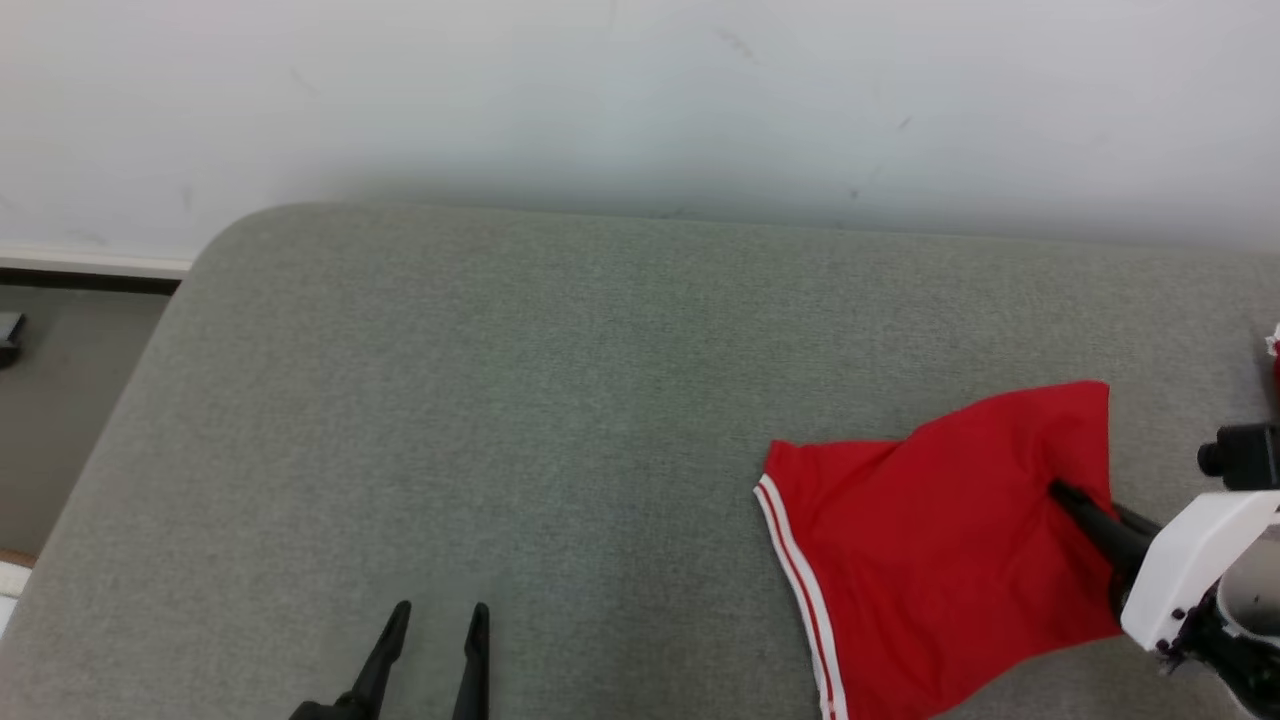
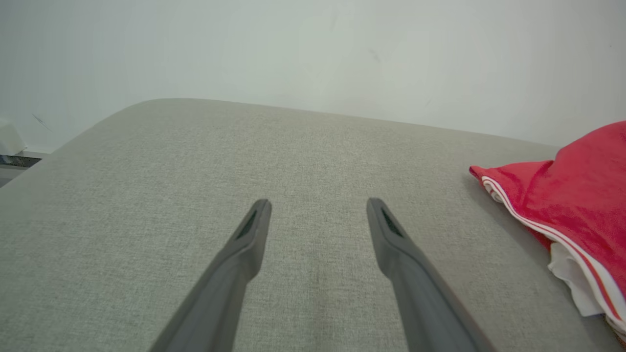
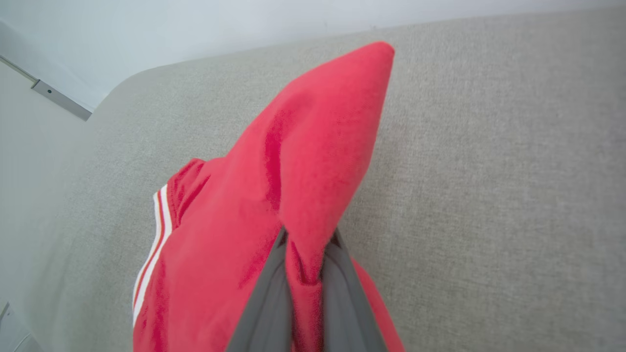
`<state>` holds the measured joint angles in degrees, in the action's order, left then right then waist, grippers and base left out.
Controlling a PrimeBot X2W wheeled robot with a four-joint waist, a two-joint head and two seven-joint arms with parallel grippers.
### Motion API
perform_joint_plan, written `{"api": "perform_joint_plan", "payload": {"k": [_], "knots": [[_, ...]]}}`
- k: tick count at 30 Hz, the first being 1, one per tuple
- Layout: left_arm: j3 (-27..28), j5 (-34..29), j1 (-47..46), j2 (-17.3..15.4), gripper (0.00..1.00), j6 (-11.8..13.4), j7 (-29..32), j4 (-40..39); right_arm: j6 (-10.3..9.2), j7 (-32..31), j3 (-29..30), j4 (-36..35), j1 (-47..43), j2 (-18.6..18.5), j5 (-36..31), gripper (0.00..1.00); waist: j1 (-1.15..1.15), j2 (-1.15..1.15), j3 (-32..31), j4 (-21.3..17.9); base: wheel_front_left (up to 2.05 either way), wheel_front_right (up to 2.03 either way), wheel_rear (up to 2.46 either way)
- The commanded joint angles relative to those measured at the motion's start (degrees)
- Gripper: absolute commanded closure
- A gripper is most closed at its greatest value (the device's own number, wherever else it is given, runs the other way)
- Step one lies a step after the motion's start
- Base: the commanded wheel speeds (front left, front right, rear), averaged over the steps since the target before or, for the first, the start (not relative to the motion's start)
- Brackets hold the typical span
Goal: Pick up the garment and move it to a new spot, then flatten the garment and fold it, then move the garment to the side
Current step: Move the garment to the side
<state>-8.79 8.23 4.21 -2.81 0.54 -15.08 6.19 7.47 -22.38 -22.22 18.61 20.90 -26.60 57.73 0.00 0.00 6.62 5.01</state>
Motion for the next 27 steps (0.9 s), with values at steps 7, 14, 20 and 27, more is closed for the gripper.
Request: {"api": "perform_joint_plan", "payload": {"k": [7, 14, 20, 27], "knots": [[-0.28, 0.73, -0.89, -0.22, 0.0, 0.39, -0.07, -0.37, 0.03, -3.25, -0.38, -6.98, 4.72, -6.13, -0.93, 1.0, 0.0, 0.0, -0.04, -4.98, 0.0, 0.0, 0.0], [-0.68, 0.77, -2.38, -0.21, 0.0, 0.26, -0.06, -0.91, 0.03, -5.65, 2.13, -6.7, 7.6, -7.66, -2.52, 1.0, 0.0, 0.0, 2.13, -7.33, 0.0, 0.0, 0.0], [-1.22, -1.15, -5.86, -0.22, 0.0, -1.37, -0.06, -1.37, 0.03, -4.48, 5.6, -1.49, 12.75, -9.19, -7.86, 1.0, 0.0, 0.0, 6.93, -8.22, 0.0, 0.0, 0.0], [-1.98, -3.22, -9.86, -0.22, 0.0, -2.83, -0.06, -0.48, 0.03, -1.54, 11.12, 6.63, 20.42, -10.59, -13.69, 1.0, 0.0, 0.0, 12.32, -7.17, 0.0, 0.0, 0.0]]}}
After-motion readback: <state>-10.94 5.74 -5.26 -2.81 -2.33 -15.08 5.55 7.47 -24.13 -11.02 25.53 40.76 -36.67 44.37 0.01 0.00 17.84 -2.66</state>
